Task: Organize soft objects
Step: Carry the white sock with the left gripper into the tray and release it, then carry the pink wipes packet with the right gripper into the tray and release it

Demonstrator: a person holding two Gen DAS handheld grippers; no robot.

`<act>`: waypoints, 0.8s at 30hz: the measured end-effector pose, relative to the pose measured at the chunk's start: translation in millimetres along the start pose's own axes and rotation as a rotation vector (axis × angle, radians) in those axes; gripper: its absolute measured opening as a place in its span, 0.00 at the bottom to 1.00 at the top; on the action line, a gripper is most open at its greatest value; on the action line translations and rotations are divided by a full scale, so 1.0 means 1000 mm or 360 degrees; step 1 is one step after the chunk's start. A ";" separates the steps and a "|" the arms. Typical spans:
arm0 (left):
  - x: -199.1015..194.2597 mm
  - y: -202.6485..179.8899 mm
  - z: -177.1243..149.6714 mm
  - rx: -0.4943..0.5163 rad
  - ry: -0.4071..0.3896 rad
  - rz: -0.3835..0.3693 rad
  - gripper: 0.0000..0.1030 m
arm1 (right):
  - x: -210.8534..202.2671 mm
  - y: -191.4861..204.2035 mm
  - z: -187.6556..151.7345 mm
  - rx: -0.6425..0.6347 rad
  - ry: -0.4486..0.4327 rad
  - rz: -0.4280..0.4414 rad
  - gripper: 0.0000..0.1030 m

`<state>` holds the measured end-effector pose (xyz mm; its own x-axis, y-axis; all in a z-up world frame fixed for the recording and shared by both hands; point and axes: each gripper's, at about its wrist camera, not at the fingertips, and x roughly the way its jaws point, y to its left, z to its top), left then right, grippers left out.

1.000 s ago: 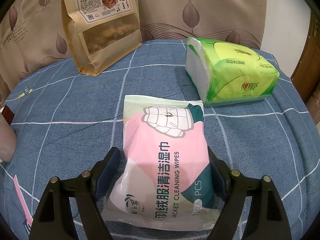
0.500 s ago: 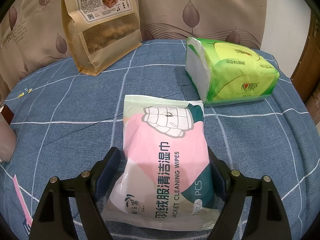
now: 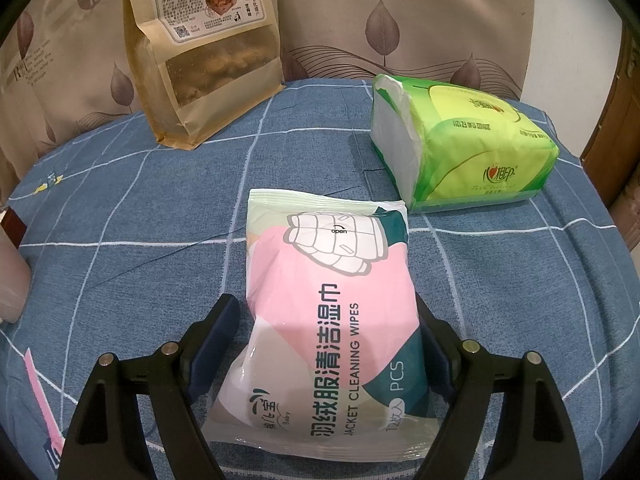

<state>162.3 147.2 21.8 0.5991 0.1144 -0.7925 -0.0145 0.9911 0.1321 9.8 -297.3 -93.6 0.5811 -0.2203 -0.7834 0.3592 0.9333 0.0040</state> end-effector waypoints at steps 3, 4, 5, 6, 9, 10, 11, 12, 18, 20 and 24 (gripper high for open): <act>-0.018 0.001 -0.012 0.0010 -0.0074 0.0022 0.32 | 0.001 0.001 0.000 0.0001 0.0000 0.0003 0.78; -0.025 0.002 -0.017 0.0016 -0.0103 0.0044 0.32 | 0.001 0.001 0.001 0.0000 0.0000 0.0001 0.78; -0.029 0.003 -0.021 0.0019 -0.0119 0.0062 0.35 | 0.000 -0.001 0.001 -0.0001 0.0000 0.0001 0.78; -0.034 0.004 -0.027 0.0018 -0.0143 0.0082 0.42 | 0.000 0.000 0.000 -0.0002 0.0001 0.0002 0.78; -0.047 0.010 -0.042 0.0006 -0.0204 0.0134 0.45 | 0.001 0.000 0.001 -0.0001 -0.0001 0.0007 0.78; -0.049 0.013 -0.048 0.0002 -0.0220 0.0137 0.45 | 0.000 -0.001 0.000 0.0004 -0.0002 0.0013 0.78; -0.052 0.015 -0.054 -0.0002 -0.0229 0.0138 0.45 | 0.000 -0.001 0.000 0.0005 -0.0003 0.0014 0.78; -0.053 0.017 -0.059 -0.0004 -0.0229 0.0140 0.45 | 0.000 -0.001 0.000 0.0004 -0.0003 0.0011 0.78; -0.051 0.018 -0.084 0.0050 -0.0235 0.0177 0.45 | -0.002 -0.001 -0.001 0.0013 0.0001 0.0017 0.78; -0.049 0.021 -0.089 0.0031 -0.0217 0.0127 0.45 | -0.004 -0.002 -0.003 0.0017 0.0010 0.0020 0.78; -0.045 0.025 -0.096 0.0003 -0.0214 0.0107 0.45 | -0.009 -0.002 -0.004 0.0027 0.0032 0.0029 0.78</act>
<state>57.6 173.0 3.7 0.6985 0.1704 -0.6950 -0.0569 0.9814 0.1834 0.5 -296.3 -89.5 0.5730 -0.1974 -0.7954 0.3613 0.9320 0.0289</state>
